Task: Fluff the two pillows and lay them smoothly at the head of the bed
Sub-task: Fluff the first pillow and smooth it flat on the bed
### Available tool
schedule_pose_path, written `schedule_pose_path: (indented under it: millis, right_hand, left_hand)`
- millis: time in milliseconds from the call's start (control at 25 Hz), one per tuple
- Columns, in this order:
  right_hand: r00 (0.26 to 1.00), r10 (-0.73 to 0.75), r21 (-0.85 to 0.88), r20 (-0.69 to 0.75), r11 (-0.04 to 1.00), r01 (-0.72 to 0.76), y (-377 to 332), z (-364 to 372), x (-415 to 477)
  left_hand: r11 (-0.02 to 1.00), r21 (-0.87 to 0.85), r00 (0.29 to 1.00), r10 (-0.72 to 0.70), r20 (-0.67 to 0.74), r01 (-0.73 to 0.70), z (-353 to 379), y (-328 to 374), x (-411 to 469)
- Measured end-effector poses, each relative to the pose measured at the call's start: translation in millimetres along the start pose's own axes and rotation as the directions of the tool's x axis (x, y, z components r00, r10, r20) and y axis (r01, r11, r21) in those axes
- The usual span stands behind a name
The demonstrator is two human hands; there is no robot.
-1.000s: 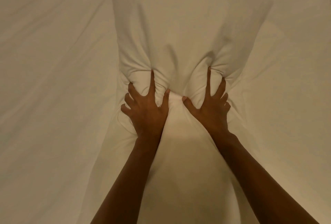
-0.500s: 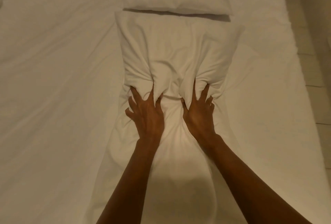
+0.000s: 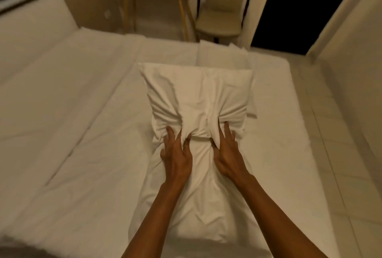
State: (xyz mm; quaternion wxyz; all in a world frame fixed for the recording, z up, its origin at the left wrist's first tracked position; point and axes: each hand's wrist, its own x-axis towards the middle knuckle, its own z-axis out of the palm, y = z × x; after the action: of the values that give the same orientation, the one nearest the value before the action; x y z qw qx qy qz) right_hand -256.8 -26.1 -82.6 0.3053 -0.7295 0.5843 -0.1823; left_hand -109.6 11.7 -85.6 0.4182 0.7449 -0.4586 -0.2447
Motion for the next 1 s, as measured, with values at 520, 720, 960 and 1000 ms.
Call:
schedule_pose_path:
  millis: [520, 720, 960, 1000]
  right_hand:
    - [0.653, -0.586, -0.134, -0.479, 0.784, 0.606, -479, -218, -53]
    - [0.512, -0.682, -0.217, -0.523, 0.687, 0.694, -605, -206, -110]
    - [0.418, -0.750, -0.196, -0.512, 0.576, 0.794, -710, -155, -151]
    - [0.415, -0.758, -0.189, -0.503, 0.565, 0.803, -724, -145, -155]
  left_hand:
    - [0.828, 0.347, 0.526, 0.552, -0.647, -0.440, -428, 292, 43]
    - [0.781, 0.373, 0.412, 0.594, -0.691, -0.500, -564, 299, 7]
    - [0.776, 0.366, 0.306, 0.564, -0.767, -0.513, -684, 266, -30]
    - [0.782, 0.356, 0.301, 0.551, -0.778, -0.511, -700, 258, -32]
